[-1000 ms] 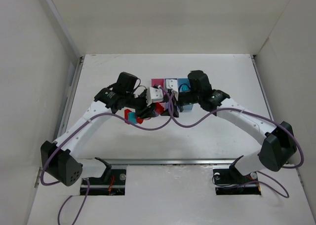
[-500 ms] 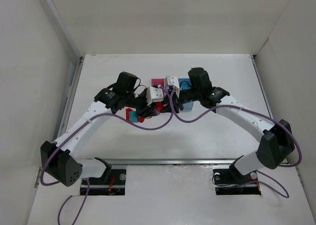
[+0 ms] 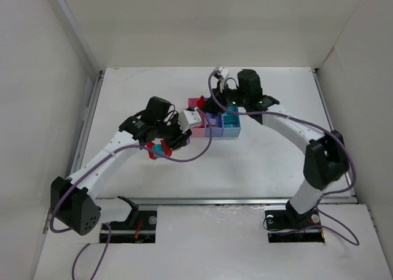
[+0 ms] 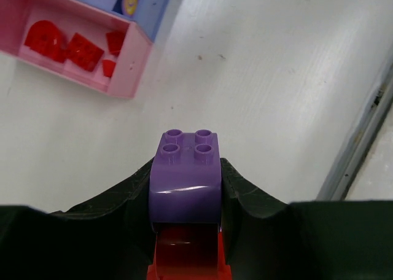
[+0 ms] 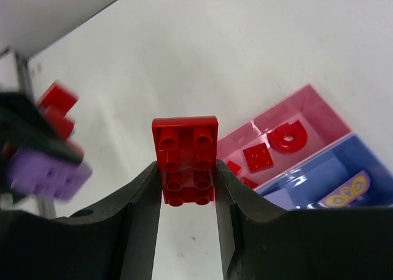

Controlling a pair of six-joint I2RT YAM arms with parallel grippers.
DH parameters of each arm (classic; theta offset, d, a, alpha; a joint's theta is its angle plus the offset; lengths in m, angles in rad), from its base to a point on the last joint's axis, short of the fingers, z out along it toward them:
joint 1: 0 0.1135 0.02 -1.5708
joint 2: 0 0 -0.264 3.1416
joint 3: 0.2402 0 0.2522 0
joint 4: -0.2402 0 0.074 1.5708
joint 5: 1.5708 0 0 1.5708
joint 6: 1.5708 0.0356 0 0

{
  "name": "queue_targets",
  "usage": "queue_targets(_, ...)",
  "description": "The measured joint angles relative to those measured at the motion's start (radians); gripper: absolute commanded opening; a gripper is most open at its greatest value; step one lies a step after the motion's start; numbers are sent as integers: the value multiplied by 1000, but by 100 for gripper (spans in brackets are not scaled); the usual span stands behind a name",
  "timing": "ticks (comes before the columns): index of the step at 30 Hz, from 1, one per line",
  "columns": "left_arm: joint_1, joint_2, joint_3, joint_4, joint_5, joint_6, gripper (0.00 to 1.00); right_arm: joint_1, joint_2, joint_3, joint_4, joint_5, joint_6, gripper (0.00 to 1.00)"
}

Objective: Sort the legos into containers by color

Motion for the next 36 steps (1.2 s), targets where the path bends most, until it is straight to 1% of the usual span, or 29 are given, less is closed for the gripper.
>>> queue_targets(1, 1, 0, 0, 15, -21, -16, 0, 16, 57, 41, 12, 40, 44, 0)
queue_targets(3, 1, 0, -5, 43, -61, -43, 0, 35, 146, 98, 31, 135, 182, 0)
queue_targets(7, 3, 0, -11, 67, -115, -76, 0, 49, 258, 117, 39, 303, 406, 0)
queue_targets(9, 8, 0, -12, 74, -128, -85, 0, 53, 288, 118, 31, 378, 475, 5)
queue_targets(11, 9, 0, -13, 79, -133, -94, 0, 58, 308, 129, 22, 420, 513, 22)
queue_targets(13, 9, 0, -13, 84, -134, -101, 0, 67, 328, 163, 19, 429, 535, 36)
queue_targets(14, 10, 0, -13, 87, -134, -103, 0, 72, 336, 182, 21, 427, 540, 50)
queue_targets(16, 16, 0, -13, 90, -134, -106, 0, 82, 343, 209, 23, 418, 553, 65)
queue_targets(17, 16, 0, -13, 92, -134, -106, 0, 87, 343, 223, 24, 408, 553, 74)
queue_targets(18, 16, 0, -13, 93, -134, -106, 0, 91, 345, 231, 23, 401, 555, 78)
queue_targets(21, 16, 0, -13, 93, -134, -106, 0, 99, 347, 250, 19, 388, 545, 83)
queue_targets(25, 17, 0, -13, 93, -132, -106, 0, 93, 346, 251, 10, 390, 526, 83)
queue_targets(28, 18, 0, -13, 94, -122, -102, 0, 76, 311, 219, -5, 387, 472, 83)
queue_targets(31, 18, 0, -12, 93, -92, -83, 0, 55, 219, 140, -17, 360, 345, 82)
queue_targets(33, 18, 0, -8, 90, -54, -57, 0, 43, 124, 69, -19, 298, 229, 81)
queue_targets(36, 18, 0, 15, 69, 20, -17, 0, 42, -47, -51, -16, 153, 36, 73)
